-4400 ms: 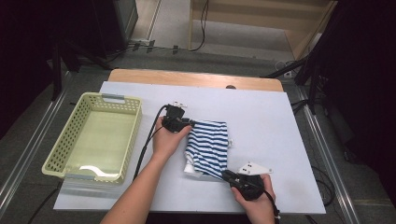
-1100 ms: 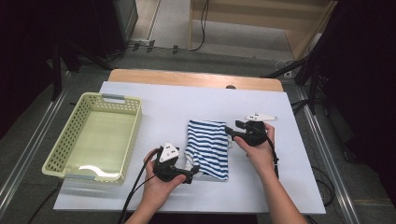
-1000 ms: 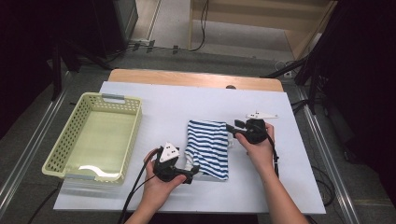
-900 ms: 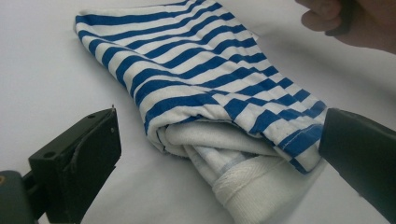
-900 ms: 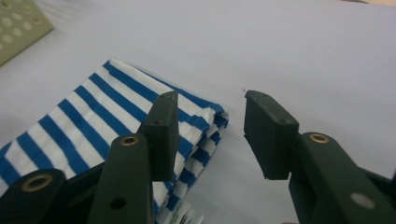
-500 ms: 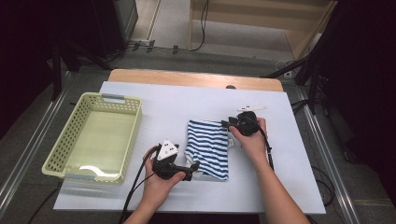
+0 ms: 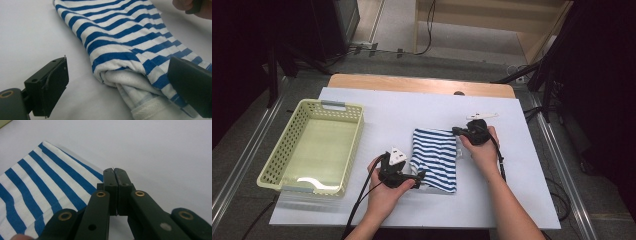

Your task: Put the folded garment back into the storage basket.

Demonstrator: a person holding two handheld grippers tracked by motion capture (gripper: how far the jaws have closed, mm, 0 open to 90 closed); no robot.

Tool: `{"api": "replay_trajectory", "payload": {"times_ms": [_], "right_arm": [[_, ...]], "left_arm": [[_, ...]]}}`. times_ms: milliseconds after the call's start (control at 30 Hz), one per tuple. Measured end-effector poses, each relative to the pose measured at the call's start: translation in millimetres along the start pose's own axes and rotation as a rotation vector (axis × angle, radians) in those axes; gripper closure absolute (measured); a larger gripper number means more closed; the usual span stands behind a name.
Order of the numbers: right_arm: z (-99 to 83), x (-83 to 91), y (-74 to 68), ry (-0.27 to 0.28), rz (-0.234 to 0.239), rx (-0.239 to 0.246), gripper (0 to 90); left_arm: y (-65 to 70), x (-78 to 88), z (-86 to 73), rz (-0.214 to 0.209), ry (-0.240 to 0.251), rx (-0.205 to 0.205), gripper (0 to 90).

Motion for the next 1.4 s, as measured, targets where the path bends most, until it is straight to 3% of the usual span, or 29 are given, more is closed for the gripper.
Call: {"api": "replay_trajectory", "payload": {"times_ms": [133, 167, 233, 267, 333, 433, 533, 633, 800, 933, 1133, 1200, 1267, 1400], "right_arm": [[1.1, 2.9, -2.2, 0.015, -0.018, 0.02, 85.0], [1.7, 4.9, -2.6, 0.024, -0.006, 0.018, 79.5], [3.1, 8.1, -3.4, 0.051, 0.059, 0.008, 59.8], [3.9, 8.5, -4.7, 0.056, 0.049, 0.011, 50.3], [3.7, 5.5, -5.2, 0.041, 0.066, 0.007, 40.2], [0.5, -3.7, -4.3, -0.008, 0.053, 0.003, 33.6], [-3.0, -10.9, -1.9, -0.024, 0.04, -0.004, 30.0], [-5.2, -15.9, -0.4, -0.035, 0.058, -0.012, 28.0], [-5.3, -18.3, -1.2, -0.029, 0.064, 0.001, 28.1], [-6.3, -19.2, -7.9, -0.028, 0.074, 0.05, 35.8], [-8.8, -16.7, -11.0, -0.051, 0.128, -0.001, 62.6], [-10.9, -16.0, -11.5, -0.056, 0.148, 0.008, 72.3], [-11.3, -14.9, -12.8, -0.065, 0.146, 0.012, 77.8], [-13.4, -10.5, -14.7, -0.06, 0.123, 0.017, 80.3]], "left_arm": [[2.5, -1.8, -1.7, 0.008, -0.011, -0.016, 5.9], [2.3, -1.9, -1.8, 0.005, -0.009, -0.014, 5.9], [1.1, -1.8, -2.0, -0.006, -0.007, -0.006, 6.0], [0.8, -1.7, -2.1, -0.008, -0.007, -0.004, 6.3], [1.3, -2.1, -2.4, -0.008, -0.005, -0.004, 6.3], [2.4, -2.3, -2.8, -0.008, -0.009, -0.01, 7.2], [2.3, -2.6, -3.0, -0.011, -0.012, -0.011, 7.2], [3.3, -2.8, -3.3, -0.012, -0.015, -0.018, 7.7], [3.5, -3.0, -3.3, -0.014, -0.016, -0.018, 7.9], [4.1, -3.4, -3.3, -0.016, -0.015, -0.022, 8.0], [4.1, -4.0, -3.2, -0.029, -0.019, -0.02, 8.2], [4.3, -3.7, -3.3, -0.052, -0.021, -0.024, 13.6], [4.2, -3.7, -3.4, -0.049, -0.022, -0.022, 13.9], [3.3, -4.6, -3.2, -0.054, -0.028, -0.013, 13.9]]}}
Point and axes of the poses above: each handheld gripper's, and its own axes: x roughly backward along the jaws, z roughly out of its top, y roughly to its right, the point moved 2 cm from there along -x, roughly forward along the jaws, and after that the axes turned 8 degrees about -z, right-handed, at the moved point
